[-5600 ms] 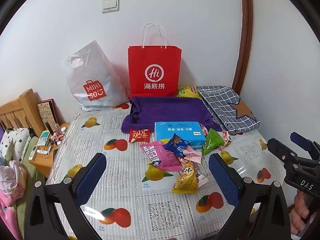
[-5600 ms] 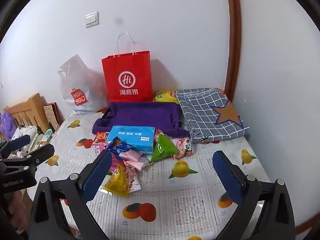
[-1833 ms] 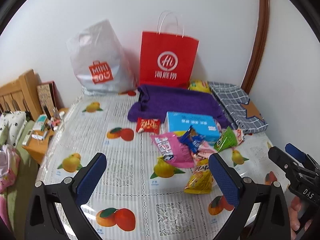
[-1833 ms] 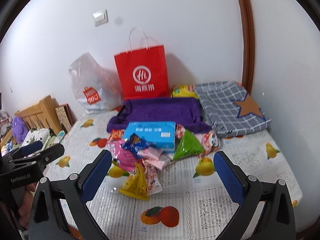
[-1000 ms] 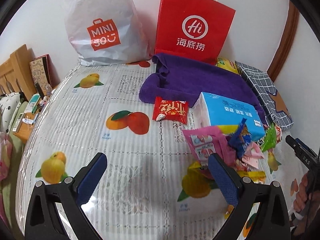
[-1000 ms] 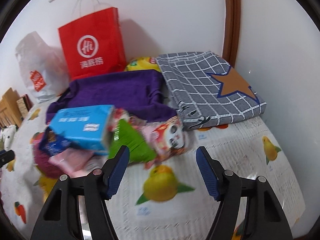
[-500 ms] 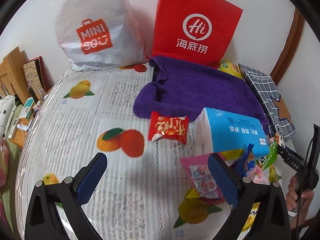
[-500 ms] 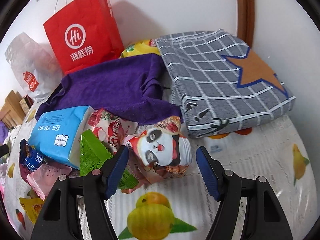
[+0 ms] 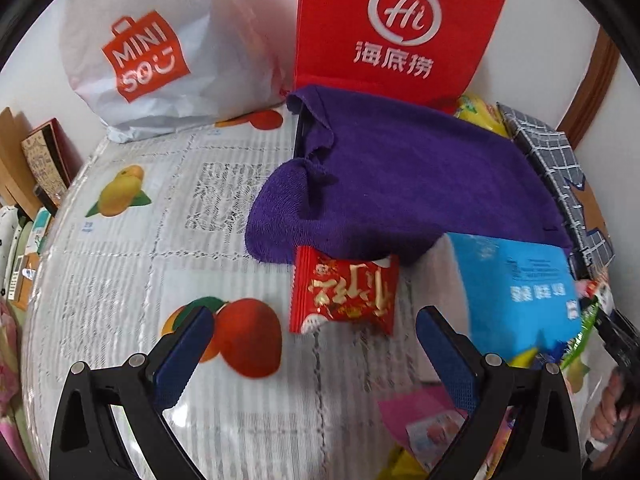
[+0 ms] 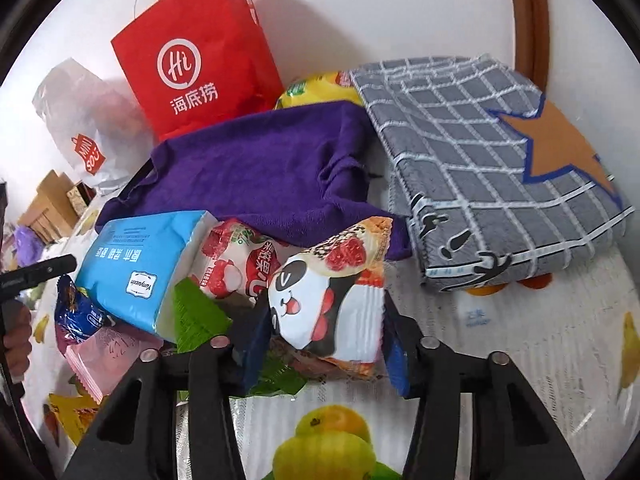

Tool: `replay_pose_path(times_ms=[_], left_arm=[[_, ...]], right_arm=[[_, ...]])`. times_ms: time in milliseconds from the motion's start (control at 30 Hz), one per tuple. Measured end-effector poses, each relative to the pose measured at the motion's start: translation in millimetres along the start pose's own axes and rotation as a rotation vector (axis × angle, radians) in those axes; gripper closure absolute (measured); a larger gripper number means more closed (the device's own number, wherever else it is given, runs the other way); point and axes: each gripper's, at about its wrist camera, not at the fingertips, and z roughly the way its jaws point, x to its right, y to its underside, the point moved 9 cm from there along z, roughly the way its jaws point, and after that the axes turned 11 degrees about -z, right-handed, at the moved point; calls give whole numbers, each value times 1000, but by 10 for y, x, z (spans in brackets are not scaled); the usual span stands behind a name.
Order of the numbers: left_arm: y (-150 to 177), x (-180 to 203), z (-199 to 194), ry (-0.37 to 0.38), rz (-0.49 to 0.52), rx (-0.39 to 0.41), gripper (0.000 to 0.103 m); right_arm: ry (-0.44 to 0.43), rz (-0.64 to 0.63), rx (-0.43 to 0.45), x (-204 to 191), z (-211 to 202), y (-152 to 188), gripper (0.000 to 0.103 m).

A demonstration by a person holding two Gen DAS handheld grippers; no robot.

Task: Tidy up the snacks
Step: 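Grasp the small red packet with the left tool while the right grasps the panda packet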

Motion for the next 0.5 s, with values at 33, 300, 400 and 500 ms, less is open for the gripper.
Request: replay_pose_path(times_ms=[33, 300, 400, 500], left_arm=[[-5, 8, 43, 4, 1, -4, 2], [-58, 85, 317, -13, 63, -14, 7], [-50, 104, 366, 30, 42, -30, 9], [-25, 145, 382, 79, 30, -39, 20]], right_arm=[[-1, 2, 0, -3, -27, 18, 56], [42, 58, 43, 122, -360, 154, 56], [79, 65, 40, 198, -433, 228, 56], [95, 83, 47, 233, -523, 265, 56]])
